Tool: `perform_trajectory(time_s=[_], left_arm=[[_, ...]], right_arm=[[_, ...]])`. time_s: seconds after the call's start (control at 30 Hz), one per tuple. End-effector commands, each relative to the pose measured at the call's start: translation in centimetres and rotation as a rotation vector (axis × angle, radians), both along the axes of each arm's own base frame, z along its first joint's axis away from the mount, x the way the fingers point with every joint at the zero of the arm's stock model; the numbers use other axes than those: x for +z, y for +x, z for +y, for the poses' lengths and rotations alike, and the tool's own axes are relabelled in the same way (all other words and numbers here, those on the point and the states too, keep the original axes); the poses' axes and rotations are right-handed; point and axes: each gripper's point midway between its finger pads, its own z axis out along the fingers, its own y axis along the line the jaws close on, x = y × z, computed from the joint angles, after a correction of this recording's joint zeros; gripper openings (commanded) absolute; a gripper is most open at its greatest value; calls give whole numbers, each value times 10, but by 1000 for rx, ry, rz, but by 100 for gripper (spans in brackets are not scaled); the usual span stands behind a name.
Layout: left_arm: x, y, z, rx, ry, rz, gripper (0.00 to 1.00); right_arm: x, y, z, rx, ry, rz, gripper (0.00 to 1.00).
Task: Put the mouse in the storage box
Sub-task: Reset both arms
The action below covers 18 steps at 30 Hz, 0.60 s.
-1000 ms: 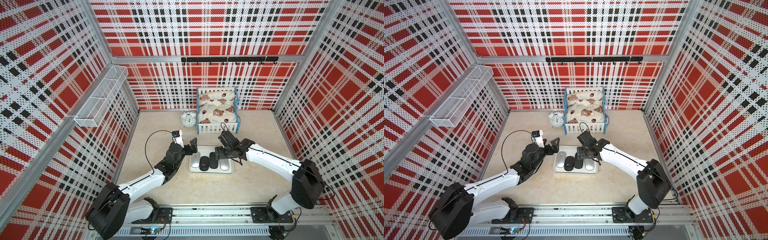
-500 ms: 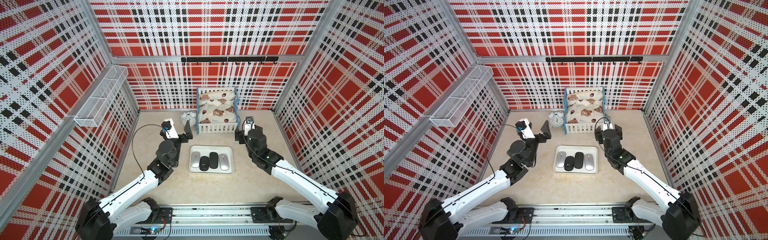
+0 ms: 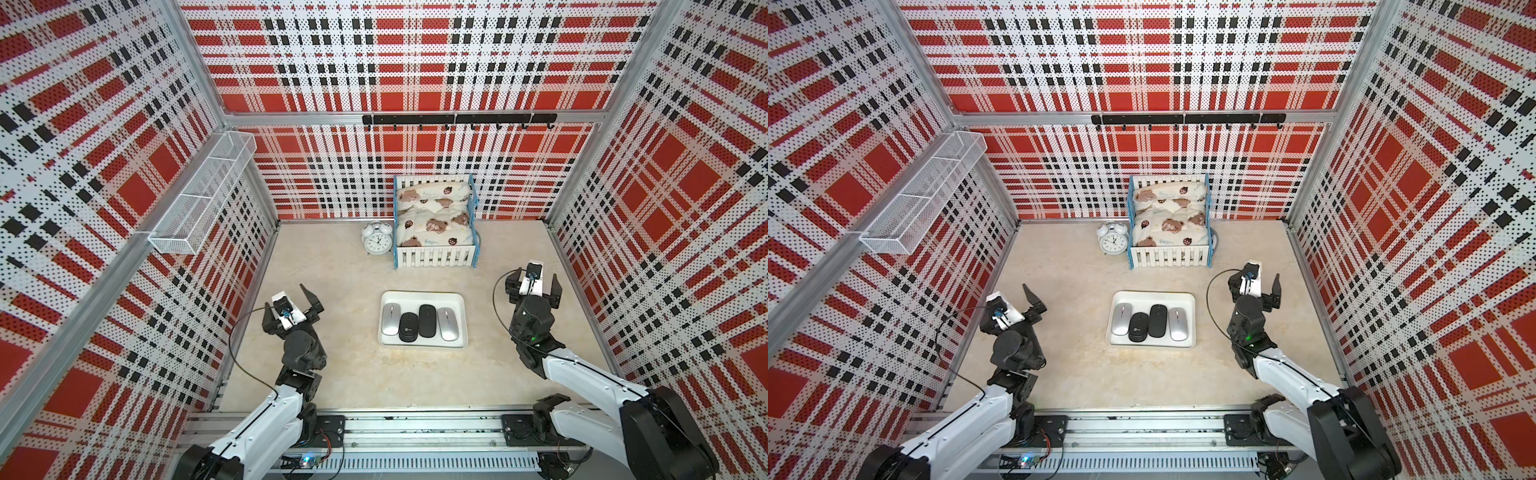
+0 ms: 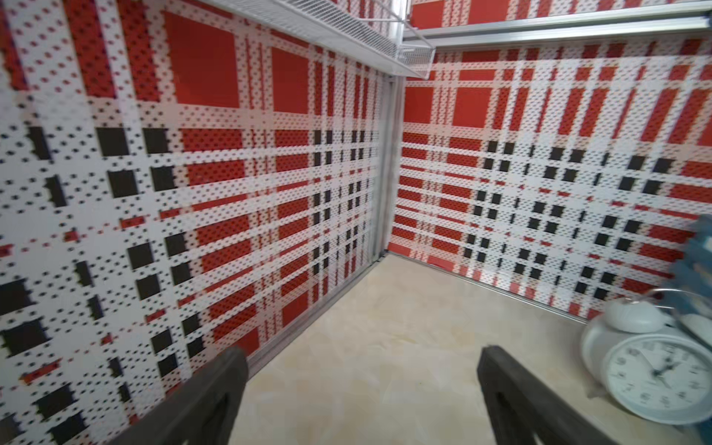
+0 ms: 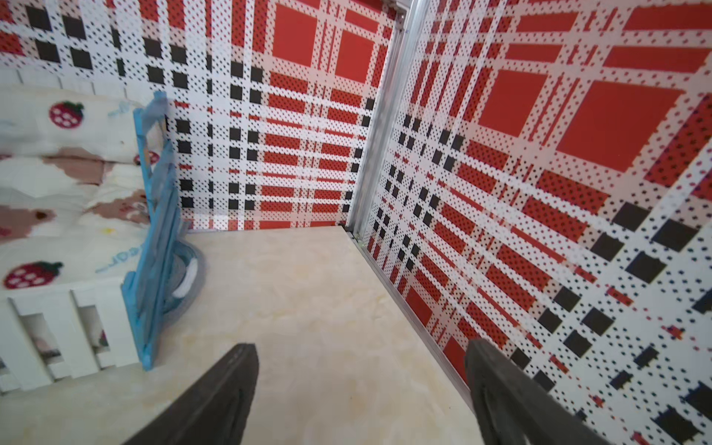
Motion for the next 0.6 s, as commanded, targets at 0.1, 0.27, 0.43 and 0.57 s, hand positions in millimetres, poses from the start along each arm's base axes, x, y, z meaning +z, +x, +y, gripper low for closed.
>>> perform_trajectory(time_s=[0.1, 0.27, 0.43, 0.57], left_arm=[[-8, 3, 10, -51, -32, -69, 99], [-25, 20, 1, -127, 3, -11, 99], [-24, 40, -17, -235, 81, -1, 99], [-26, 44, -15, -213, 83, 19, 99]], right_arm=[[-30, 10, 1, -10, 156, 10, 89], [-44, 15, -3, -57, 67, 57, 89], [-57, 17, -9, -43, 49, 28, 91], [-47, 20, -3, 48, 57, -70, 90]])
